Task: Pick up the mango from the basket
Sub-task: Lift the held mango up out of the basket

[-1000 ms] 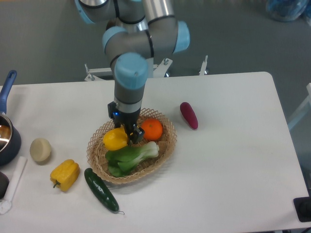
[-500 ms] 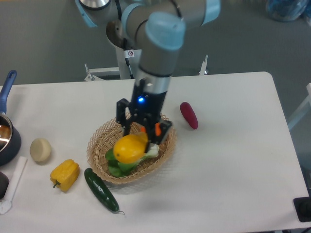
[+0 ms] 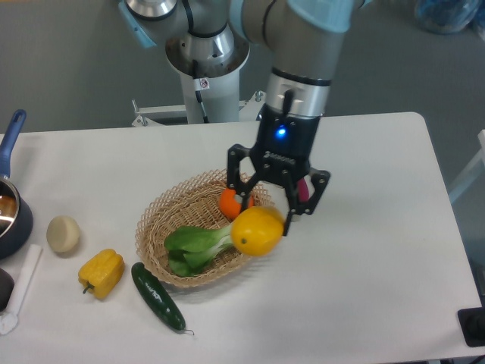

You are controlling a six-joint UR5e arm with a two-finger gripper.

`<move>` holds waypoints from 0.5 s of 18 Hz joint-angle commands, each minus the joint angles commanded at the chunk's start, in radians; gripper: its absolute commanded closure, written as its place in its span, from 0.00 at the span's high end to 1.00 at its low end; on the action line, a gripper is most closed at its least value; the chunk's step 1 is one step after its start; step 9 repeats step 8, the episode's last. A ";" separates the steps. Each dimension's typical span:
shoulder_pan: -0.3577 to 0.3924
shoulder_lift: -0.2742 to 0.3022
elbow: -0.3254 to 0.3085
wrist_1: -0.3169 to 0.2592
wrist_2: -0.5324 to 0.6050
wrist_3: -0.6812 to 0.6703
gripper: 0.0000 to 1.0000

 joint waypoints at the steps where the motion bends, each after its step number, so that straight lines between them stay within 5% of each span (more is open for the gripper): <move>1: 0.011 0.000 0.000 0.002 0.000 0.005 0.43; 9: 0.075 0.003 -0.020 -0.002 -0.002 0.064 0.43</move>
